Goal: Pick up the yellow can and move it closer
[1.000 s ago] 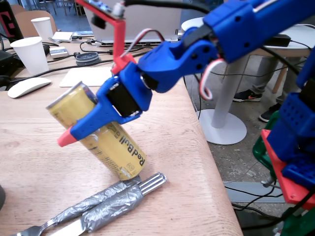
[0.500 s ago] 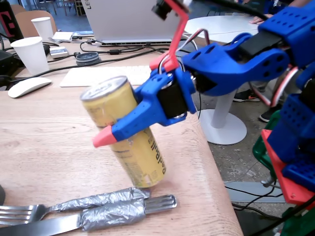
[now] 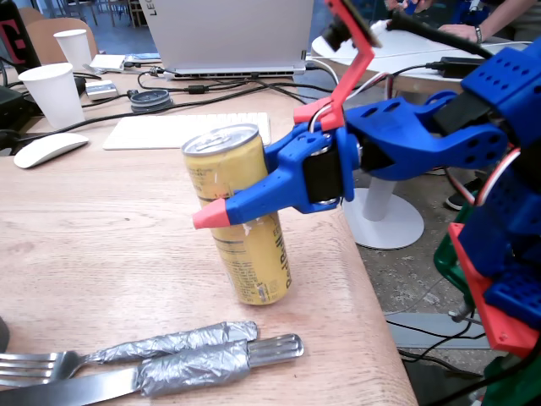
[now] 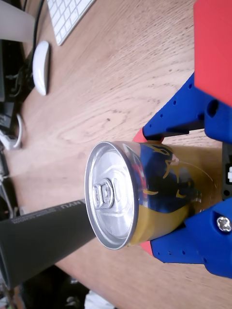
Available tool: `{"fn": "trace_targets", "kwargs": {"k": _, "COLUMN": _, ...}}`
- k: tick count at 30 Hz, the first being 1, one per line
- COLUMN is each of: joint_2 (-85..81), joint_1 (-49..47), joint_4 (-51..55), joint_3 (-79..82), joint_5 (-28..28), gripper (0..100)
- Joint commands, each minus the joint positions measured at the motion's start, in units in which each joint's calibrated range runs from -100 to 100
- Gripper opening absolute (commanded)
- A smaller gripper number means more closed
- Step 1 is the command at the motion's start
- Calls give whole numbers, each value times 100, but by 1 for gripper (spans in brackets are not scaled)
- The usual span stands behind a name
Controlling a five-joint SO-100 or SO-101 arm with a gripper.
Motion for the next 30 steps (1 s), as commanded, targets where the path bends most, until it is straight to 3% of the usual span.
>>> {"fn": "trace_targets", "kwargs": {"k": 1, "joint_2": -416, "joint_1": 47, "joint_4": -258, "joint_3": -142, "joint_5": 20, "gripper": 24}}
{"fn": "trace_targets", "kwargs": {"k": 13, "joint_2": -1797, "joint_1": 182, "joint_4": -143, "joint_3": 1330, "joint_5": 20, "gripper": 24}}
{"fn": "trace_targets", "kwargs": {"k": 24, "joint_2": -1805, "joint_1": 115, "joint_4": 4086, "joint_3": -407, "joint_5": 15, "gripper": 24}}
{"fn": "trace_targets", "kwargs": {"k": 30, "joint_2": -2646, "joint_1": 98, "joint_4": 5276, "joint_3": -661, "joint_5": 20, "gripper": 24}}
